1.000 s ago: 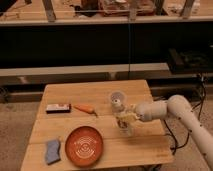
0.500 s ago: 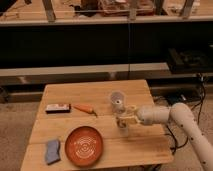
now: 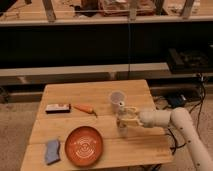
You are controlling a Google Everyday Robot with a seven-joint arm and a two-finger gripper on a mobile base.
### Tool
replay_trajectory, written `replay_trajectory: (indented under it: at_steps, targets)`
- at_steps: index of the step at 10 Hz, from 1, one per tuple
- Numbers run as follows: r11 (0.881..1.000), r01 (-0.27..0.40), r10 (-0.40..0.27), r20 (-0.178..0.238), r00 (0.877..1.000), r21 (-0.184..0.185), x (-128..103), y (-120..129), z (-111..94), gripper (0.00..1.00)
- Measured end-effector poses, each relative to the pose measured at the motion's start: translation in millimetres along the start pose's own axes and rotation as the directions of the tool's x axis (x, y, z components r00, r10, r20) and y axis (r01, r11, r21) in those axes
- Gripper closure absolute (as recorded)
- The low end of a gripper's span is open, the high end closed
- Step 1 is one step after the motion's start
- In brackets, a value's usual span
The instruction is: Stand the bottle upright
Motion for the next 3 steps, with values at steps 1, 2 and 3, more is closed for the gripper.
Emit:
replay_trajectory:
  at_steps: [1, 2, 3]
  targets:
    - [0.999, 0.027, -0.026, -0.023, 0.999, 0.032, -3.9, -0.2, -0.6, 0.98]
    - [0.997, 0.046, -0.044, -0.032, 0.999, 0.066, -3.4, -2.9, 0.2, 0.98]
    - [0.993, 0.065, -0.061, -0.042, 0.997, 0.101, -3.0, -4.7, 0.7, 0.98]
